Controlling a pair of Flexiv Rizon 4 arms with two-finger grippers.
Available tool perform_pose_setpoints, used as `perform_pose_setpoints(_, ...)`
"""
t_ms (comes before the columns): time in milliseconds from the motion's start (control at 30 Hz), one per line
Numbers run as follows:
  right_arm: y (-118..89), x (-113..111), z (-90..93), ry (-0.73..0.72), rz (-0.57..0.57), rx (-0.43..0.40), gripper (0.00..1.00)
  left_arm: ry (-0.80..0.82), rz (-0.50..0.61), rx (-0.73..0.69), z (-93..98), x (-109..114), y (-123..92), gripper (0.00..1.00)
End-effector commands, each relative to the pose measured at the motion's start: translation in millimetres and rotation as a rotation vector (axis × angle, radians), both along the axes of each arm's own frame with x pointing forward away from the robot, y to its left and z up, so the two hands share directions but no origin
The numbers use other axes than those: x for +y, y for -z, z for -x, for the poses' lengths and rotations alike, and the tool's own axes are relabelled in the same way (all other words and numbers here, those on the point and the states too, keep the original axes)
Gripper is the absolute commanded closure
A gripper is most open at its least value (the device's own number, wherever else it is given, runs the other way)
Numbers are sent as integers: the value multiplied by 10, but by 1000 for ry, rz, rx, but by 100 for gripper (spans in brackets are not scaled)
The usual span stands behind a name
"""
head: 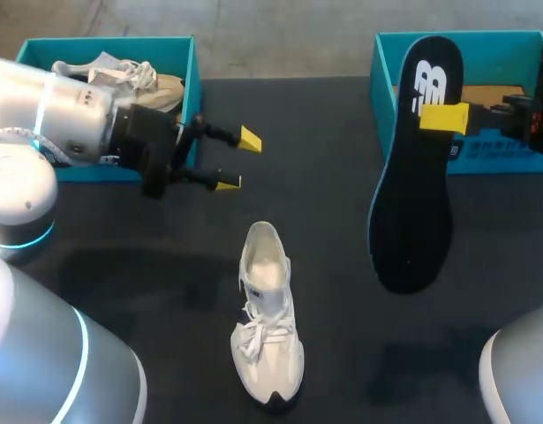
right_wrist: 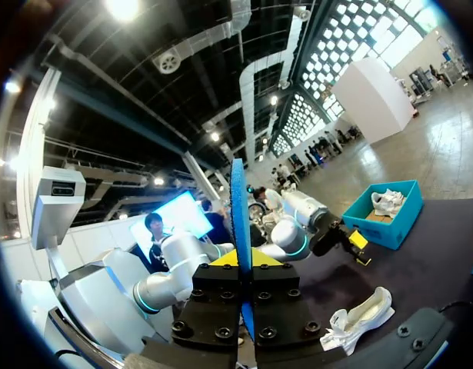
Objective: Take the shoe out of the shoebox, open the shoe tongue, remove and reinsert the insole, then place the shoe into the shoebox
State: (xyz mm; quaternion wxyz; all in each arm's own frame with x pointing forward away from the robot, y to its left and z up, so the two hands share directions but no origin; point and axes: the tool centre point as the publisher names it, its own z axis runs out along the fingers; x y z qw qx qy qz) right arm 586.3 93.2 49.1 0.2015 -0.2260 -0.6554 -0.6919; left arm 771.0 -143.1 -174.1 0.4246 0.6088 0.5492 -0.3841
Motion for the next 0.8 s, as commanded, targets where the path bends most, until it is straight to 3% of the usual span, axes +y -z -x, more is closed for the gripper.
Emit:
perform_pose_setpoints(33, 35, -13, 80, 15, -4, 2, 100, 8, 81, -22, 15, -15, -20, 0)
perform_pose_setpoints(367, 35, -13, 80, 15, -4, 2, 100, -7, 182, -55, 25, 10, -153, 0)
perform_pose_setpoints(800, 35, -13, 80, 15, -4, 2, 100, -9, 230, -14, 56, -25, -262, 0)
